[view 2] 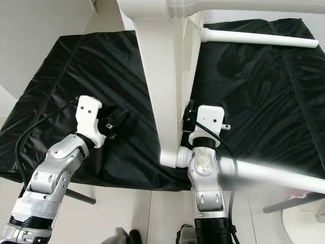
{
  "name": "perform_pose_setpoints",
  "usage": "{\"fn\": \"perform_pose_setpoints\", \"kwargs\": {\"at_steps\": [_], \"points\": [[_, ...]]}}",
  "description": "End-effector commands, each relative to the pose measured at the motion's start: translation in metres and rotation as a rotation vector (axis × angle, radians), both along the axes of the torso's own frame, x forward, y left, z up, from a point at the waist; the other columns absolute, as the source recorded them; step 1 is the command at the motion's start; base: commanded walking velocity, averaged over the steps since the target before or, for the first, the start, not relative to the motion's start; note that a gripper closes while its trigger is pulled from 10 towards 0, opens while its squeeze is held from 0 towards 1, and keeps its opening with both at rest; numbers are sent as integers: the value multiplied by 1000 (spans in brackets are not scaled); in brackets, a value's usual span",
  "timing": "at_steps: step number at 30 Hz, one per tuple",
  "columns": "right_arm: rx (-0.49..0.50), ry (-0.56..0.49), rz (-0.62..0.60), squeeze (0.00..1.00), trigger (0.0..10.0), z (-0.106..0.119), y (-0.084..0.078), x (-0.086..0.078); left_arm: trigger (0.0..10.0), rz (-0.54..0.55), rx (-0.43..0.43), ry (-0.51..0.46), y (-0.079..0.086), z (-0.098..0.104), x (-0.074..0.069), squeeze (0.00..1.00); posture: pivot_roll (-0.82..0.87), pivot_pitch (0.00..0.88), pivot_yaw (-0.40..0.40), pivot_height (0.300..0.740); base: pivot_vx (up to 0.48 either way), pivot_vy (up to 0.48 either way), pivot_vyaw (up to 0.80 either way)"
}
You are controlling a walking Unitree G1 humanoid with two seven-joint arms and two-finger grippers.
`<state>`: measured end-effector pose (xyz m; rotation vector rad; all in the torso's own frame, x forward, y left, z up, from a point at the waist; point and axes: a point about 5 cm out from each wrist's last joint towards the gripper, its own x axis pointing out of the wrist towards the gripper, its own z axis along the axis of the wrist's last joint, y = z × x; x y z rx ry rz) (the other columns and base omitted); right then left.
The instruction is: Building children table
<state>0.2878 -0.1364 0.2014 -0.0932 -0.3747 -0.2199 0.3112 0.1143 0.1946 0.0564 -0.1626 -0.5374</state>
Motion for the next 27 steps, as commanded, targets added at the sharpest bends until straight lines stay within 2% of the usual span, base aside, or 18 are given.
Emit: {"fn": "perform_pose_setpoints", "kwargs": {"at_steps": [1,20,24,27], "points": [[-3,-1,65,0,10000,0,15,1,10000,-30,24,16,3,-6,-3,0,-107,188,156,740,0,0,0],[-4,-1,61,0,10000,-1,14,1,10000,-35,26,13,1,-5,-3,0,-107,186,153,740,0,0,0],[-7,-1,66,0,10000,-1,15,1,10000,-48,35,21,0,-8,-6,0,-102,190,152,740,0,0,0],[-4,8,70,0,10000,-3,15,0,10000,-101,65,36,-6,-16,-14,0,-81,176,149,740,0,0,0]]}}
